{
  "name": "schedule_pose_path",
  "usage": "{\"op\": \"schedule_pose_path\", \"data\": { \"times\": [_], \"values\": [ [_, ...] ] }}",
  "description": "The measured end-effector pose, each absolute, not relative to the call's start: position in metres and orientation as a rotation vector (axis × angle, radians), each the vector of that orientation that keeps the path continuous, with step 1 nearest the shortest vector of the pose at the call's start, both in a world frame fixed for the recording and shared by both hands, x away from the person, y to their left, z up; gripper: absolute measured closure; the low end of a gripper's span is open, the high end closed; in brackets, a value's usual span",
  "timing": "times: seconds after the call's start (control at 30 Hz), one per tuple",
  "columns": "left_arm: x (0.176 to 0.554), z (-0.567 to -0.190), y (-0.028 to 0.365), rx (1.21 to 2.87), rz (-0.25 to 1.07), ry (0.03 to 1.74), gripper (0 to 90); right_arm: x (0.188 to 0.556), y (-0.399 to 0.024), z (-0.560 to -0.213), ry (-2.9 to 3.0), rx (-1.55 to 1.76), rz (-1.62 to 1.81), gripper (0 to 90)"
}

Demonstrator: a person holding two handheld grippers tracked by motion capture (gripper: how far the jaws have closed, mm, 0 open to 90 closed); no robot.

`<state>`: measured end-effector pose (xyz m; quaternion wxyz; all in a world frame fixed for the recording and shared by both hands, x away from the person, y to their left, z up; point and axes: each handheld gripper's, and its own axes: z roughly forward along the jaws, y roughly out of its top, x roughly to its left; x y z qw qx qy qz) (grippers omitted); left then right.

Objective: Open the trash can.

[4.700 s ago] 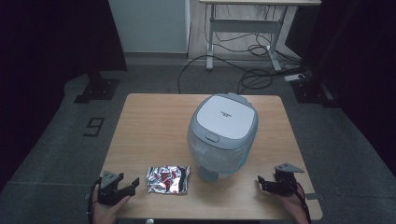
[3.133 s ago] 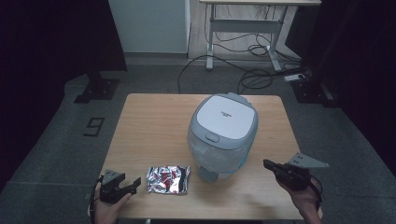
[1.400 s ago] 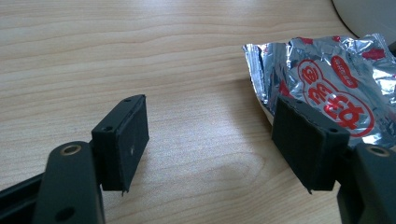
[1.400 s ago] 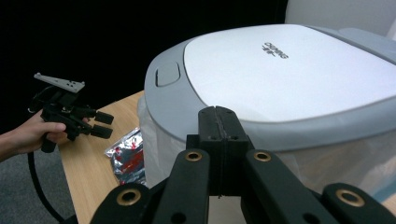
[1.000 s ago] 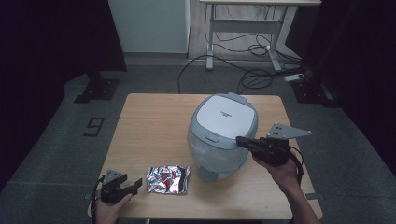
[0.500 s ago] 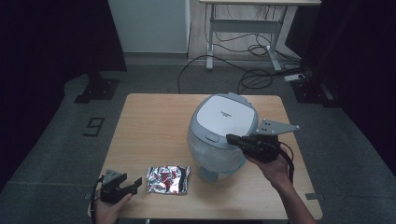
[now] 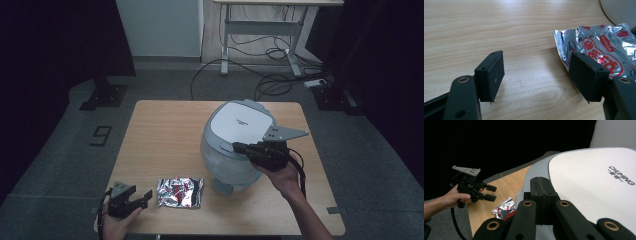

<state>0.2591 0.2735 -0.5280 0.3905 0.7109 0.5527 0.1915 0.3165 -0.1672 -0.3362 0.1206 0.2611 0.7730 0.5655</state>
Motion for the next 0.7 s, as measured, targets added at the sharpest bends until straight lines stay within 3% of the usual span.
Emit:
{"op": "schedule_pose_path", "data": {
  "times": [0.7],
  "values": [
    [0.259, -0.529, 0.273, 1.808, 0.473, 1.405, 28.5, 0.322, -0.149, -0.336, 2.264, 0.752, 1.634, 89.9]
  ]
}}
